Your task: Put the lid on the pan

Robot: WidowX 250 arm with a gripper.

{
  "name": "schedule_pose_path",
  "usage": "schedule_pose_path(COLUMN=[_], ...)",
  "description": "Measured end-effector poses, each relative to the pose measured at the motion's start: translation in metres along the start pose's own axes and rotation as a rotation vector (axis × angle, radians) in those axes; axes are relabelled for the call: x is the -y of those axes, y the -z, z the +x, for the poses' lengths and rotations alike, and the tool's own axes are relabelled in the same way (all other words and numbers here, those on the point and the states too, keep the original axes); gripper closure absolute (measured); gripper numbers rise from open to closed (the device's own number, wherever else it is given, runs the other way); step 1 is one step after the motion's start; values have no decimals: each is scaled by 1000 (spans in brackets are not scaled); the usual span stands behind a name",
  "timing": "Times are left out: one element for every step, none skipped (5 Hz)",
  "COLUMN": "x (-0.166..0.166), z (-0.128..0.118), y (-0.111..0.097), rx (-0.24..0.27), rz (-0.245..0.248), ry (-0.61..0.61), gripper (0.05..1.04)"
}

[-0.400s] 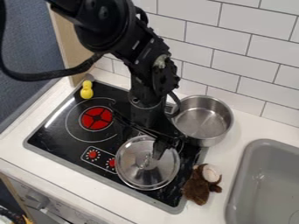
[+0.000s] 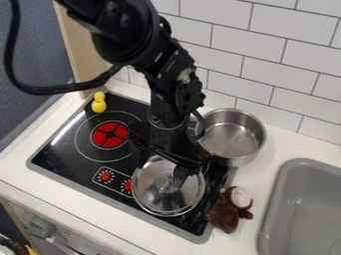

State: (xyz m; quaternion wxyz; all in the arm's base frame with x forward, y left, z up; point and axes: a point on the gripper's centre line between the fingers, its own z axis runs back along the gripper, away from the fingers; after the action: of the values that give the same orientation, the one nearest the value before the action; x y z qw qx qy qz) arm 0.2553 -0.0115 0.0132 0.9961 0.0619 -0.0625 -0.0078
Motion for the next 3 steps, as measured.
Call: schedule_pose_path(x=[2,3,2], z=[1,2,1], y=[10,13,19], rx=[-46,-59,-71], rz=[-1,1,13], ry=[23,28,22], gripper=[83,83,118])
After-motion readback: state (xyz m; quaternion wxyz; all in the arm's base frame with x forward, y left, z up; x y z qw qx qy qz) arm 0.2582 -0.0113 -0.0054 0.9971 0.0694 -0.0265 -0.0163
